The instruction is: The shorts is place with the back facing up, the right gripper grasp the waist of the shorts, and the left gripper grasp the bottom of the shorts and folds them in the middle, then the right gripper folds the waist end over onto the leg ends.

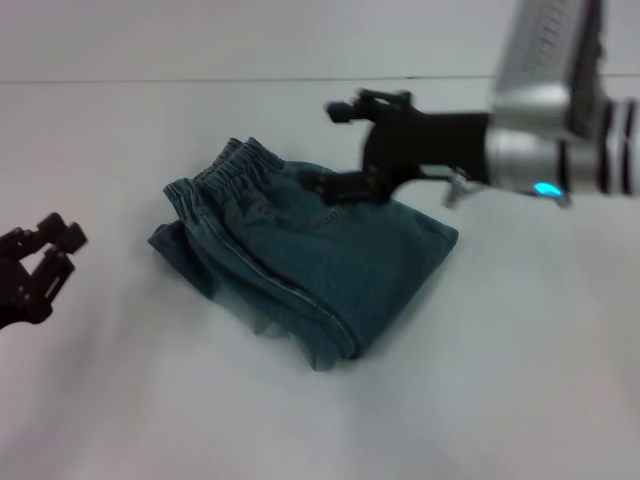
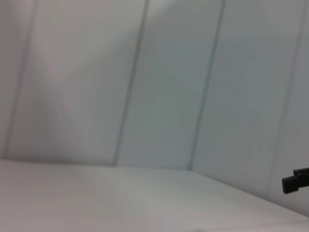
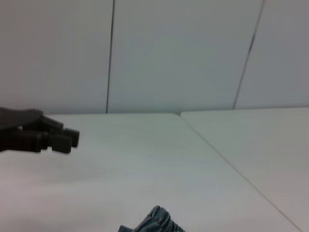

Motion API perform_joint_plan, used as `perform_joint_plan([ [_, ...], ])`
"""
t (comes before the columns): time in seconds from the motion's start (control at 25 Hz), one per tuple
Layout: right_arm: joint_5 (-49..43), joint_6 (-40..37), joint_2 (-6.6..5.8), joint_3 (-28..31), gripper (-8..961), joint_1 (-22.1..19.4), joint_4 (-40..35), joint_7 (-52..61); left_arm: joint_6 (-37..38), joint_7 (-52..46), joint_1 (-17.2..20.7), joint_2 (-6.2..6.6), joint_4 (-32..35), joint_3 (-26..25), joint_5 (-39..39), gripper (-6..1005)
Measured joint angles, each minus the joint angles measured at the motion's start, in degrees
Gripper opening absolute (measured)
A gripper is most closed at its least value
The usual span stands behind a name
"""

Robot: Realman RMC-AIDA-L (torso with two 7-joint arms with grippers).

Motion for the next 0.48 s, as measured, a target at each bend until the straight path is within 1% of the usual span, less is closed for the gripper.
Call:
perform_joint_plan([
  [0.16,4.9,-3.2,-0.12,0.9,918,-7.6,-1.4,-4.7,1.1,-5.4,-0.9,0.56,3.8,0.0,5.8,179],
  [0.24,6.3,-5.1,-0.11,1.9,919,-10.6,-1.5,-7.2,2.4,-6.9,-1.2,0.80,5.2,0.0,8.0,268],
  [0.32,7.5,-7.0,-0.08,3.0,920,-13.2,-1.2,-9.6,4.2,-7.9,-1.5,1.15,6.4,-0.1,9.5,357],
  [0.4,8.2,-9.0,-0.06,4.4,921,-14.8,-0.4,-11.2,5.7,-9.5,-1.8,1.69,7.3,-0.2,10.9,440],
  [0.48,8.0,-12.5,-0.14,6.7,922,-16.3,0.6,-12.1,6.7,-11.6,-2.5,2.46,7.9,-0.4,12.2,519],
])
